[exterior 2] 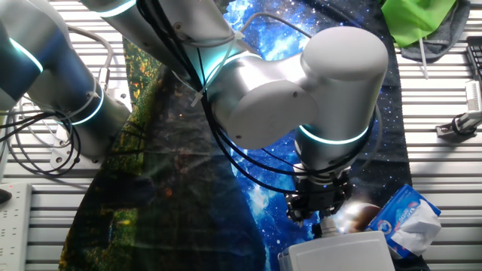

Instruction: Grasp the handle and open the drawer

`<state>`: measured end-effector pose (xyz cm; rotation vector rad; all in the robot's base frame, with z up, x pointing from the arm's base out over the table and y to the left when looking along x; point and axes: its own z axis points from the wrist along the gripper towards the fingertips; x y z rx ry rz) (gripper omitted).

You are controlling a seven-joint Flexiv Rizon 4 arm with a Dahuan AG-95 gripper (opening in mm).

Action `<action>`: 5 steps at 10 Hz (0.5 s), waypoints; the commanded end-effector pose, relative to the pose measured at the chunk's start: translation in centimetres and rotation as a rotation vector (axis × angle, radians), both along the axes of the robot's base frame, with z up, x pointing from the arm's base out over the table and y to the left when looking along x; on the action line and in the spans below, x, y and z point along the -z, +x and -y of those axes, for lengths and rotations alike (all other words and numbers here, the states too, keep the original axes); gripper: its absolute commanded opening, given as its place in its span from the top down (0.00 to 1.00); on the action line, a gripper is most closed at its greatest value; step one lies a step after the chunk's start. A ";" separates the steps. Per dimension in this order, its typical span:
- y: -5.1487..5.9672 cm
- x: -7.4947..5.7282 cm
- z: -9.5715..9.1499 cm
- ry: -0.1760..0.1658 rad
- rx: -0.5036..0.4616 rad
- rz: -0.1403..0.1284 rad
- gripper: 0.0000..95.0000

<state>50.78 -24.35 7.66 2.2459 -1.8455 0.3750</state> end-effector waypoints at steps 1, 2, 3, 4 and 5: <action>0.1 -0.1 0.1 -0.001 -0.001 0.003 0.60; 0.1 -0.1 0.1 -0.001 0.000 0.004 0.60; 0.1 0.0 0.2 -0.002 -0.002 0.006 0.60; 0.2 0.0 0.4 -0.002 -0.003 0.007 0.60; 0.2 0.0 0.5 -0.002 -0.005 0.007 0.60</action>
